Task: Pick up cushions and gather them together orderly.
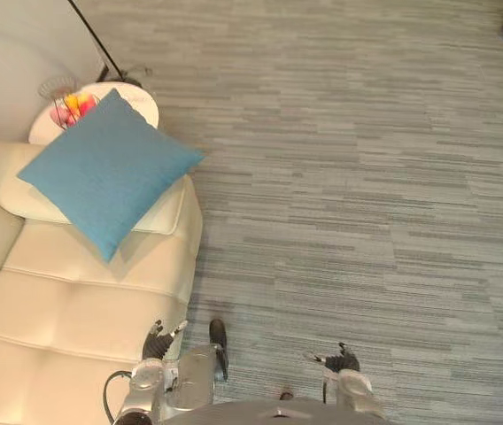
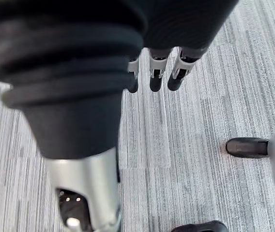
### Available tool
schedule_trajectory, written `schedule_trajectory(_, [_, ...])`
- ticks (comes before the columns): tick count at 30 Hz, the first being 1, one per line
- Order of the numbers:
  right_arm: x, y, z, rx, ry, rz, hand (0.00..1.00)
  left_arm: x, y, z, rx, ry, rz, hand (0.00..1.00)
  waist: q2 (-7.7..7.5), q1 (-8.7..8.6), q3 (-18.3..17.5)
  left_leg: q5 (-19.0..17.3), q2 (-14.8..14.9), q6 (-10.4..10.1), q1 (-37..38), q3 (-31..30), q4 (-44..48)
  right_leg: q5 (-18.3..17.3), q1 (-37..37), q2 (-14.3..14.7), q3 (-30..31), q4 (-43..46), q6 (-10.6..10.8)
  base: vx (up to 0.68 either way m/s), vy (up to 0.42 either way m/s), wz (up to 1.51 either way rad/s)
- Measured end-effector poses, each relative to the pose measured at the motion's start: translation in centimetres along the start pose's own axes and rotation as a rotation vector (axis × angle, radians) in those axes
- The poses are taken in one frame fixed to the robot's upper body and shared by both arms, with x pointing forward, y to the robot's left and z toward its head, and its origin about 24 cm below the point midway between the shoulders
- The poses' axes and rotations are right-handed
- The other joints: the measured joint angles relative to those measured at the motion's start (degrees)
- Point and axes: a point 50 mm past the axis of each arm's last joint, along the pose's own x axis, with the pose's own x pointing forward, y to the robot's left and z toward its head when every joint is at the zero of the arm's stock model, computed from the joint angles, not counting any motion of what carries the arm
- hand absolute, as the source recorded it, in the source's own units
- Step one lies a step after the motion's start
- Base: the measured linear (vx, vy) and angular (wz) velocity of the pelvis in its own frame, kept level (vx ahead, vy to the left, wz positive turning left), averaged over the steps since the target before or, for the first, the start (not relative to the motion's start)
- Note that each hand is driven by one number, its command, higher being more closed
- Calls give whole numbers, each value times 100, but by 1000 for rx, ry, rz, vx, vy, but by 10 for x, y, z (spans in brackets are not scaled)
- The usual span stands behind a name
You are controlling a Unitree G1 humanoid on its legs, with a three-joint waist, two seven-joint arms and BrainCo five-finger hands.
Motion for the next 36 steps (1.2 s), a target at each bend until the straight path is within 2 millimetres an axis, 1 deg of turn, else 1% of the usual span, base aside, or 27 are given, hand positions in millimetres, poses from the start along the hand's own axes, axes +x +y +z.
schedule_trajectory(1, [-1,3,-1,-17,-2,14,0,0,4,-1,-3,3,11,0,-89,35,-80,-208,-13,9,-15,110,387,67,8,-64,130,334,76,383,207,1])
schedule_trajectory(2, [-1,3,-1,-17,-1,13,0,-1,5,-4,1,13,13,0,-81,41,-135,-364,-14,-11,63,126,367,39,-76,-72,153,567,120,481,244,-9])
schedule_trajectory(3, [0,3,0,-19,-5,14,0,-4,7,-15,9,49,17,0,-56,1,-300,-945,-80,7,383,93,26,-221,-608,-119,171,1863,537,407,189,0])
schedule_trajectory(5, [-1,5,-2,-28,-1,24,0,-2,12,-12,34,47,22,0,-313,-91,-241,-1086,-440,41,696,-25,-125,-151,-1483,-524,288,3963,1200,424,147,34])
schedule_trajectory(6, [-1,4,-2,-30,2,22,0,-1,14,-13,52,55,21,0,-326,-181,-207,-1160,-544,76,924,-173,-183,-272,-1804,-590,224,4813,1109,366,67,54])
schedule_trajectory(7, [-2,2,-6,-33,10,18,0,-2,15,-15,59,63,21,0,-302,-210,-188,-1205,-571,89,1110,-256,-237,-421,-1974,-579,144,5205,932,361,51,65])
schedule_trajectory(8, [-4,-1,-11,-41,21,15,0,-3,15,-18,67,71,19,0,-266,-263,-167,-1234,-613,98,1434,-414,-407,-667,-2201,-558,2,5458,629,300,20,73])
schedule_trajectory(9, [-2,-4,-7,-43,1,8,0,-4,14,-20,77,77,15,0,-186,-327,-118,-1222,-622,106,1781,-601,-626,-932,-2451,-425,-163,5255,408,437,-32,117])
schedule_trajectory(10, [-2,-8,-7,-53,0,0,0,-4,11,-18,78,72,6,0,-179,-395,-114,-1220,-610,102,2015,-954,-732,-1105,-2693,-205,-189,4606,185,436,-68,122])
schedule_trajectory(12, [-2,-11,-5,-51,-10,-6,0,-2,3,-12,65,57,-8,0,-171,-439,-109,-1222,-586,98,2137,-1385,-761,-1111,-2988,28,75,3876,138,324,-125,141])
schedule_trajectory(13, [-2,-13,-4,-38,-18,-15,0,-1,-3,-10,54,50,-20,0,-148,-455,-93,-1240,-535,65,2206,-1644,-754,-953,-3120,177,412,3243,152,424,-247,179])
schedule_trajectory(14, [-2,-14,-3,-30,-19,-20,0,-1,-7,-8,45,45,-28,0,-142,-454,-85,-1307,-470,-50,2286,-1891,-748,-633,-3173,276,778,2523,209,350,-212,168])
schedule_trajectory(15, [-2,-13,-4,-27,-16,-21,0,-2,-8,-8,42,44,-29,0,-183,-451,-74,-1374,-463,-160,2330,-2012,-725,-388,-3153,272,965,2085,244,427,-324,158])
schedule_trajectory(16, [-3,-11,-7,-22,-7,-17,0,-3,-6,-11,39,50,-22,0,-288,-430,-63,-1567,-483,-379,2371,-2124,-655,-25,-3115,192,1194,1659,265,290,-271,145])
schedule_trajectory(17, [-5,-8,-9,-6,-1,-13,0,-2,-1,-9,26,46,-6,0,-389,-435,-49,-1819,-481,-532,2385,-2313,-505,688,-3071,130,1207,1782,281,476,-483,131])
schedule_trajectory(18, [-2,-10,-2,-1,-16,-18,0,-3,-4,-12,-2,60,0,0,-173,-320,-44,-1881,-237,-610,2407,-2410,-438,348,-3100,267,935,2114,72,317,-353,90])
schedule_trajectory(19, [-2,-11,-1,2,-21,-21,0,-4,-6,-13,-12,64,-2,0,-79,-310,-46,-1878,-154,-630,2383,-2403,-431,273,-3102,277,797,2150,20,355,-383,70])
schedule_trajectory(21, [-2,-11,5,34,-45,-28,0,-5,-13,-15,-37,73,-10,0,77,-360,-15,-1783,37,-835,2276,-2395,-389,-1,-3101,265,403,2390,-78,236,-246,83])
schedule_trajectory(22, [-2,-11,6,35,-50,-27,0,-6,-14,-15,-45,75,-11,0,170,-377,-41,-1743,111,-909,2238,-2364,-317,-85,-3054,248,261,2475,-168,219,-239,87])
schedule_trajectory(25, [-3,-10,5,40,-47,-28,0,-6,-15,-14,-50,71,-13,0,150,-386,-28,-1619,445,-1206,1977,-1757,177,-290,-2724,162,-260,2428,-350,174,-171,78])
schedule_trajectory(27, [-4,-12,2,42,-43,-36,0,-5,-18,-12,-46,65,-24,0,140,-418,-36,-1586,733,-1104,1679,-765,418,-313,-2481,53,-631,2211,-376,103,-98,93])
schedule_trajectory(28, [-5,-13,0,42,-38,-39,0,-5,-19,-11,-44,61,-27,0,119,-419,-38,-1563,763,-1063,1599,-452,341,-304,-2414,-28,-749,2143,-360,61,-19,86])
schedule_trajectory(29, [-5,-14,-2,43,-34,-42,0,-5,-20,-11,-40,59,-30,0,126,-421,-48,-1448,766,-963,1519,-162,18,-271,-2340,-106,-877,2033,-305,49,31,71])
schedule_trajectory(30, [-5,-14,-2,47,-32,-45,0,-4,-20,-9,-34,55,-32,0,170,-391,-92,-1218,708,-1043,1477,-41,-258,-237,-2344,-164,-922,1995,-227,52,56,51])
schedule_trajectory(32, [-5,-11,-2,48,-30,-36,0,-3,-17,-10,-10,62,-29,0,63,-347,-152,-966,514,-940,1473,-45,-570,-43,-2283,-255,-973,1659,-85,58,91,31])
schedule_trajectory(33, [-6,-9,-2,52,-27,-31,0,-2,-13,-10,10,61,-22,0,37,-326,-151,-881,467,-930,1489,-43,-643,124,-2161,-252,-1043,1354,-66,69,103,26])
schedule_trajectory(36, [-6,-9,-6,49,-8,-32,0,-3,-8,-15,32,80,-14,0,16,-298,-159,-819,381,-894,1544,-28,-609,307,-1859,-276,-1126,971,-6,53,89,16])
